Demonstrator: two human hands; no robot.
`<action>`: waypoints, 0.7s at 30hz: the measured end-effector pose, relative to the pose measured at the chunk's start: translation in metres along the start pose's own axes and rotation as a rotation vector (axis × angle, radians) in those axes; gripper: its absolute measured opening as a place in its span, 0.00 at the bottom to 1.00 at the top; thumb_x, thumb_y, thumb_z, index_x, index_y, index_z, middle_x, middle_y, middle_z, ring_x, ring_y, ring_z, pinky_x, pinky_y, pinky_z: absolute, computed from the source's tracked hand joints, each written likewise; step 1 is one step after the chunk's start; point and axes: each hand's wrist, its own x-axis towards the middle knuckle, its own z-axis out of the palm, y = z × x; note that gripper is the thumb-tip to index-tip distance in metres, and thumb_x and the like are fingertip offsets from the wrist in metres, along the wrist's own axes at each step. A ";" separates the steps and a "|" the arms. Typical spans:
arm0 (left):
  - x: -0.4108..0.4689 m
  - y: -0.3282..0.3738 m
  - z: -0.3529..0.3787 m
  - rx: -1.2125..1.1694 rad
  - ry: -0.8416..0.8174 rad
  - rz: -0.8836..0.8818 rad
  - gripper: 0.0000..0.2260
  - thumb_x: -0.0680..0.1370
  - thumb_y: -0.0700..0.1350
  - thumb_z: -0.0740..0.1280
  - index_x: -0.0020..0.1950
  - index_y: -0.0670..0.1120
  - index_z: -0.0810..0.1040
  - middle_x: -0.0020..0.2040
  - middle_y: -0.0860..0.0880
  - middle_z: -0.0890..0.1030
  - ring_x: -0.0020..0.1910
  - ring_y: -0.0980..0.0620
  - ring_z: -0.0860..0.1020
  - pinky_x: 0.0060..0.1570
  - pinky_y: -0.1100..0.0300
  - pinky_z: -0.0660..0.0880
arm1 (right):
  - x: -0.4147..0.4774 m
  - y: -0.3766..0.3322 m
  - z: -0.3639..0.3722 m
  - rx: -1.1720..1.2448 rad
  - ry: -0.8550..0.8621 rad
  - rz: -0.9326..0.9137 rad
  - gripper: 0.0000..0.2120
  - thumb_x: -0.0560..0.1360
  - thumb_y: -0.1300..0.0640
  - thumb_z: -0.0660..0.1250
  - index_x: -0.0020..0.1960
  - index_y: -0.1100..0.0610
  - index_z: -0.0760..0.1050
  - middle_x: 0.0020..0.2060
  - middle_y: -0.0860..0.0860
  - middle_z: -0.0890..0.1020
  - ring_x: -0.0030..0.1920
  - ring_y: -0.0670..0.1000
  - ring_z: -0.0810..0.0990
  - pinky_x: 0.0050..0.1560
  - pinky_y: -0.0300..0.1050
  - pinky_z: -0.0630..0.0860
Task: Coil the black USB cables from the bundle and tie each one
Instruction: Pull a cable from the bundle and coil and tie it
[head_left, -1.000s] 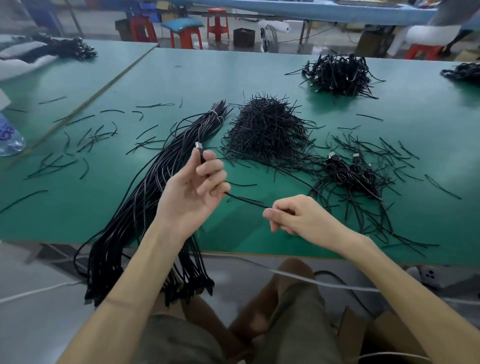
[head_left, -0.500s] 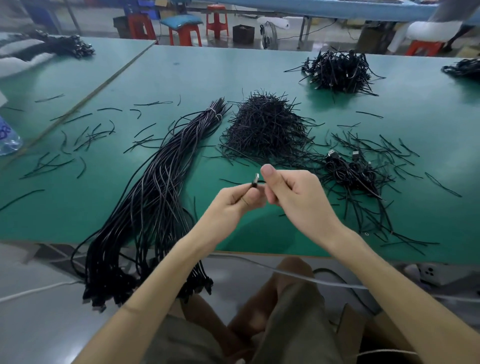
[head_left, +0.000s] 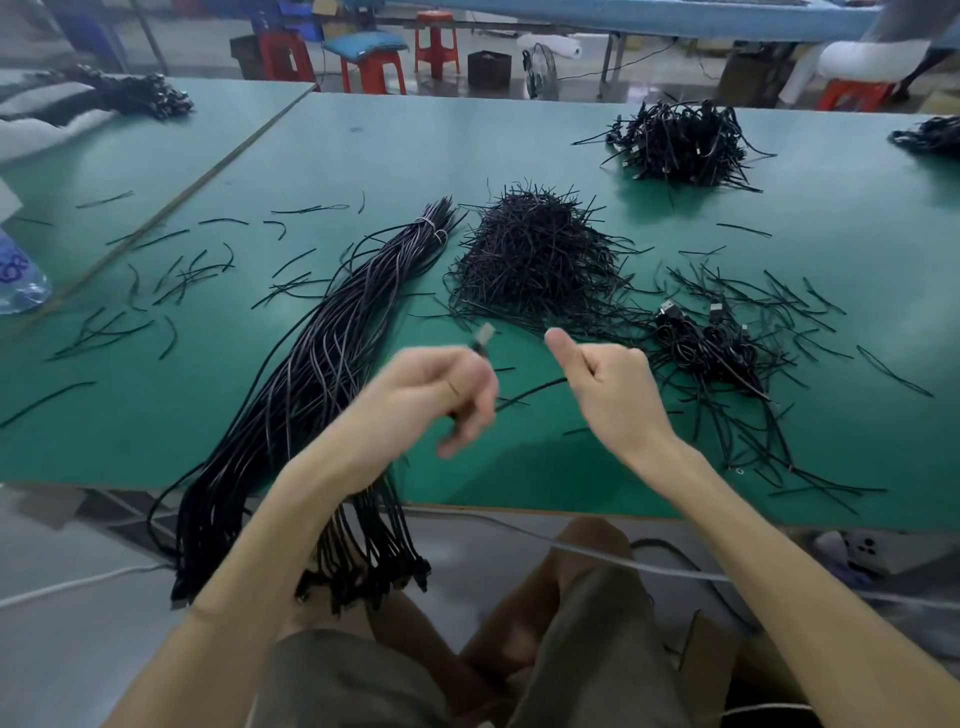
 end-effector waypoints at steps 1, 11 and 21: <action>0.001 -0.004 0.006 0.165 -0.102 -0.034 0.15 0.84 0.47 0.61 0.41 0.46 0.79 0.34 0.48 0.81 0.29 0.49 0.77 0.34 0.58 0.75 | 0.005 -0.002 0.001 -0.014 0.029 0.001 0.32 0.84 0.39 0.57 0.27 0.54 0.54 0.20 0.45 0.59 0.24 0.49 0.58 0.32 0.48 0.61; 0.033 -0.047 0.041 -0.755 0.448 -0.248 0.22 0.87 0.51 0.55 0.63 0.36 0.80 0.61 0.40 0.84 0.59 0.48 0.83 0.55 0.56 0.80 | -0.014 -0.029 0.041 0.058 0.003 -0.028 0.30 0.84 0.40 0.53 0.32 0.56 0.76 0.27 0.49 0.77 0.31 0.53 0.75 0.35 0.51 0.71; 0.008 -0.007 -0.017 -0.651 0.196 -0.061 0.19 0.84 0.48 0.58 0.33 0.50 0.74 0.27 0.55 0.65 0.23 0.57 0.56 0.21 0.67 0.56 | -0.008 0.005 0.019 -0.380 0.150 -0.252 0.27 0.86 0.49 0.55 0.28 0.53 0.61 0.19 0.47 0.64 0.20 0.54 0.67 0.24 0.47 0.68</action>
